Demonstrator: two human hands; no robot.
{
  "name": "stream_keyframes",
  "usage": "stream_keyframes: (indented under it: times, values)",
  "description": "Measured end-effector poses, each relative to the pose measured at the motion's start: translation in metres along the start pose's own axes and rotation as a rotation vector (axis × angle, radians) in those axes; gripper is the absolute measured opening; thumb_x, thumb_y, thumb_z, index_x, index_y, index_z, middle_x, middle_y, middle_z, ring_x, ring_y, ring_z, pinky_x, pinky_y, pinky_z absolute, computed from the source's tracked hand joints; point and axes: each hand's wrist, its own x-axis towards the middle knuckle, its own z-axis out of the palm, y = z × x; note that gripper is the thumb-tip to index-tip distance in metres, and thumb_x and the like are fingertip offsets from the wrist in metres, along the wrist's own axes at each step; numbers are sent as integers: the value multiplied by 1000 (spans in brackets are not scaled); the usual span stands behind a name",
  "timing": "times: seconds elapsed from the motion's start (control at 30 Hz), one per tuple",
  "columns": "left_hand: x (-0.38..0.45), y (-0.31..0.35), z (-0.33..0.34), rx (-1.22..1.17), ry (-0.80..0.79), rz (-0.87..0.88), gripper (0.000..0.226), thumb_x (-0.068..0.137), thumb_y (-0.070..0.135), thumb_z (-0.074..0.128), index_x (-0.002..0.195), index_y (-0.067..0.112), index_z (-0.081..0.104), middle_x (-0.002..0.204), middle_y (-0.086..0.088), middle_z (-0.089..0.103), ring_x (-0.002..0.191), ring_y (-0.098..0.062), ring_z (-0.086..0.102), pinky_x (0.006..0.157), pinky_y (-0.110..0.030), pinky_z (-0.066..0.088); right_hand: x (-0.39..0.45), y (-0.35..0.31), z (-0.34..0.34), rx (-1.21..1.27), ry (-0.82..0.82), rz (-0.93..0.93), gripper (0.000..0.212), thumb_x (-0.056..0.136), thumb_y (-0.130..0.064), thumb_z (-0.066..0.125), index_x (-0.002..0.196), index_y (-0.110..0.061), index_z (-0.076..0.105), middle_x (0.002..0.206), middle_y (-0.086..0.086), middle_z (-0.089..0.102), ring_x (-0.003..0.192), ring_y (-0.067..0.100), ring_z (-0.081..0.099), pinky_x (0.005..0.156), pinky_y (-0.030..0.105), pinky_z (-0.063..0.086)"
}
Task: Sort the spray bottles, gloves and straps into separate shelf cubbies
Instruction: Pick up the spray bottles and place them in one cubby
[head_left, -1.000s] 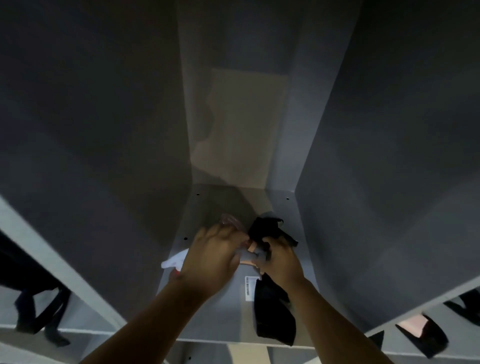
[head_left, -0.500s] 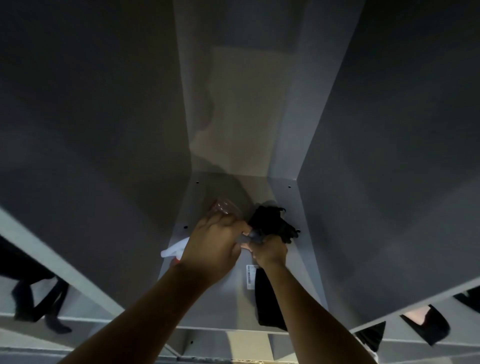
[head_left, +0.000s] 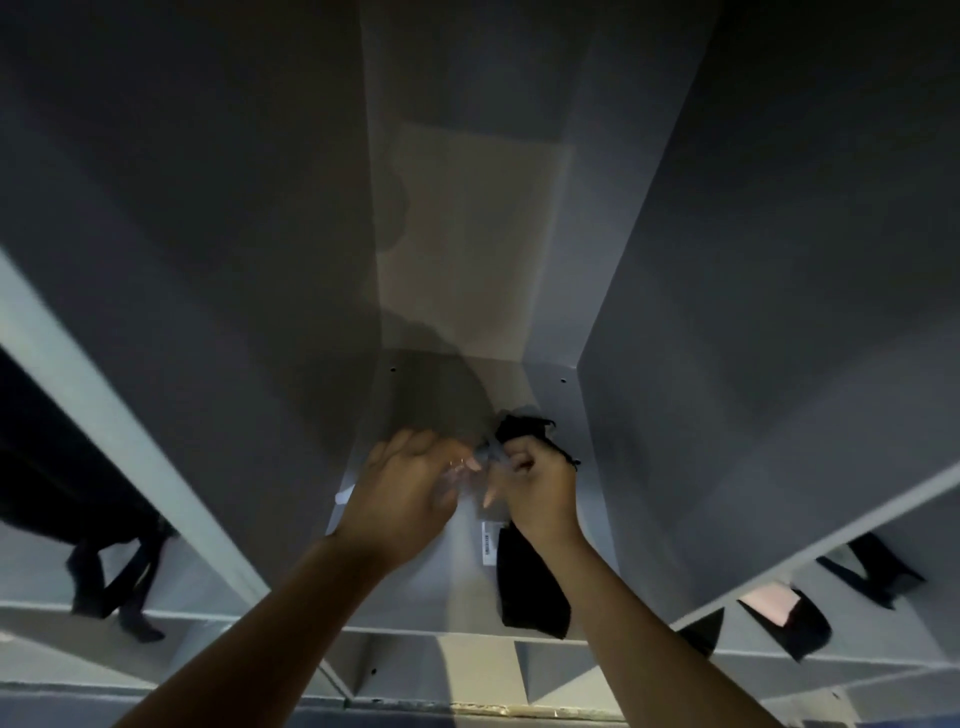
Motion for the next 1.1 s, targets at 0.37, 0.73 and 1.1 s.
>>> stream_keyframes:
  times: [0.37,0.73,1.1]
  values:
    - [-33,13,0,41,-51,-31,50,88,39,63,135,40,48,137,12,53,131,-14,42,109,-36,27,-80,-25,-15,-271,-15,-267,11,77,-19,80,79,-12,72,84,2,67,71,14,62,67,28,54]
    - [-32,-1,4,71,-70,11,38,91,37,61,128,34,56,134,11,58,131,-13,42,109,-39,25,-82,-25,-1,-262,-18,-242,17,80,-19,80,94,-14,71,99,2,66,82,16,65,73,16,46]
    - [-59,26,-5,-150,77,18,34,85,46,59,118,37,61,115,15,60,109,-8,55,89,-24,45,-132,-48,-63,-177,28,-175,38,81,-38,72,116,-30,60,111,-11,56,101,5,57,87,15,46]
